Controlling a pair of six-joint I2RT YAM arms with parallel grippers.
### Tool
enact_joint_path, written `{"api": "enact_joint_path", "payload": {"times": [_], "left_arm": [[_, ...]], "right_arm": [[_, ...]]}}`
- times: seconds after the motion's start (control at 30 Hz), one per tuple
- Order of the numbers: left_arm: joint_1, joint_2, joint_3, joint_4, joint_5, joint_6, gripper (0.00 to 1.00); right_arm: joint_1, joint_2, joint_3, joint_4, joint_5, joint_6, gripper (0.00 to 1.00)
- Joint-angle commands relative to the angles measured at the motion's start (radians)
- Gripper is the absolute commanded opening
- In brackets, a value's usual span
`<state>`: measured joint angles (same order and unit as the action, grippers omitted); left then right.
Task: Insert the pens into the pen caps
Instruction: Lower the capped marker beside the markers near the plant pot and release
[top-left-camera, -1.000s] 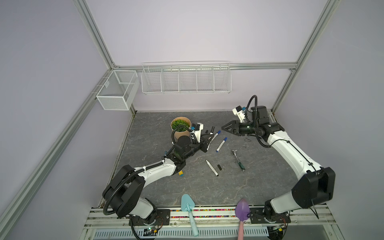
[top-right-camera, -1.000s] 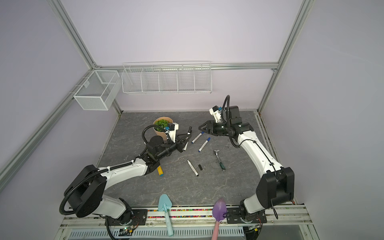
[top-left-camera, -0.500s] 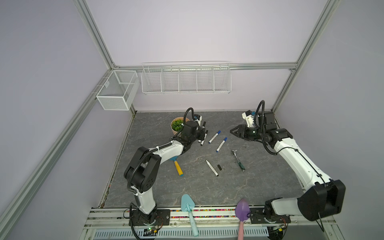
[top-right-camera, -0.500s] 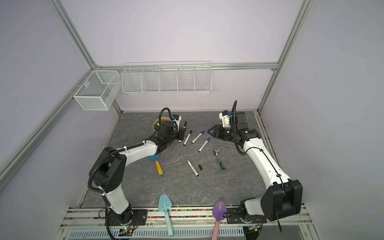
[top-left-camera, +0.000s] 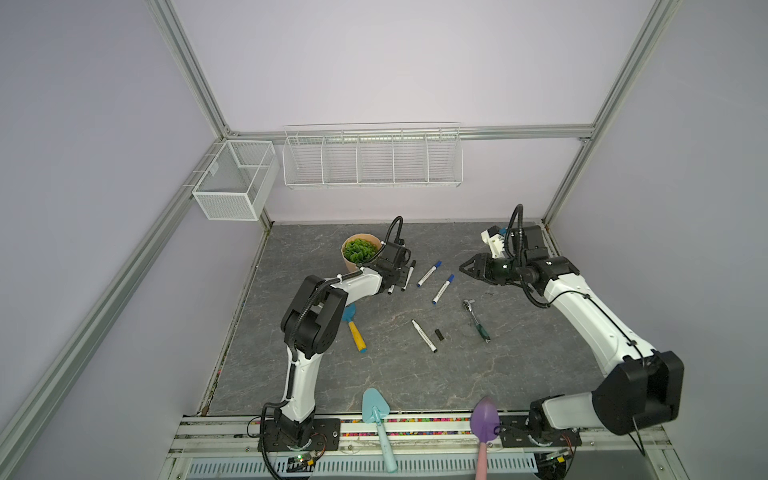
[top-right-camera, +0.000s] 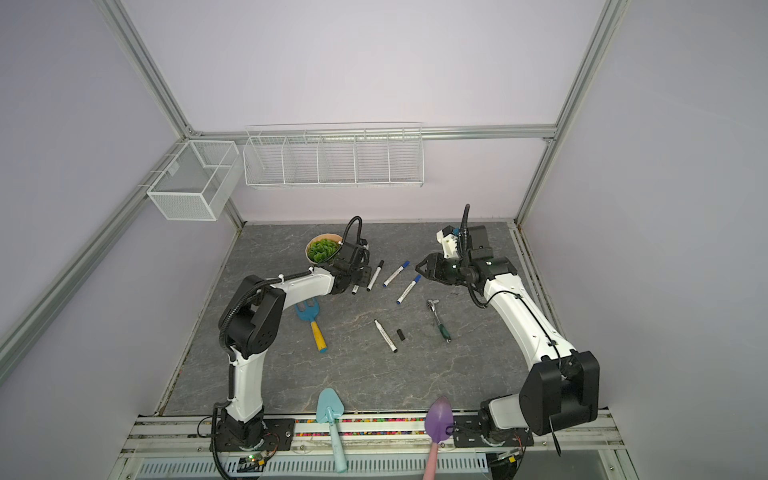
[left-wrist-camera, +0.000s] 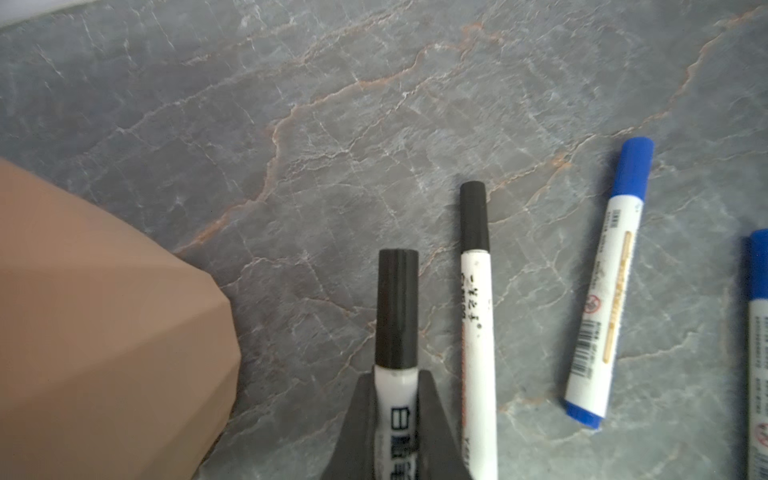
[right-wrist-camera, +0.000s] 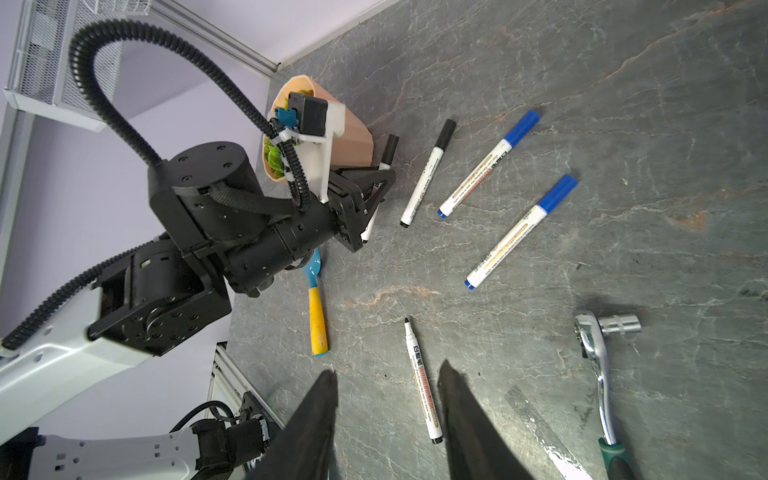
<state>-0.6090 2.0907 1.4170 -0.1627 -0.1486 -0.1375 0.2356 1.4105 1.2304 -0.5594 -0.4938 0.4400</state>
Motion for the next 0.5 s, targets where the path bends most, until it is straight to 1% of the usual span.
{"api": "enact_joint_path", "payload": {"times": [0.0,0.1,0.13,0.17,0.27,0.33,0.47], "left_arm": [[0.018,0.025,0.023,-0.043,0.020,-0.030,0.11],[0.022,0.027,0.015,-0.029,0.024,-0.040,0.19],[0.024,0.026,0.012,-0.026,0.027,-0.041,0.27],[0.026,0.026,0.013,-0.025,0.030,-0.045,0.31],[0.031,0.018,0.008,-0.017,0.044,-0.052,0.39],[0.032,0.009,0.001,-0.010,0.056,-0.057,0.42],[0.032,-0.019,-0.021,0.018,0.091,-0.060,0.42]], "right_arm": [[0.003,0.002,-0.009,-0.009,-0.009,-0.024,0.44],[0.003,0.002,-0.011,-0.009,-0.011,-0.023,0.44],[0.003,0.003,-0.011,-0.011,-0.011,-0.025,0.44],[0.003,0.004,-0.011,-0.011,-0.012,-0.024,0.44],[0.002,0.005,-0.011,-0.014,-0.013,-0.024,0.43],[0.003,0.006,-0.011,-0.014,-0.015,-0.026,0.43],[0.006,0.008,-0.011,-0.030,-0.018,-0.040,0.43]]}}
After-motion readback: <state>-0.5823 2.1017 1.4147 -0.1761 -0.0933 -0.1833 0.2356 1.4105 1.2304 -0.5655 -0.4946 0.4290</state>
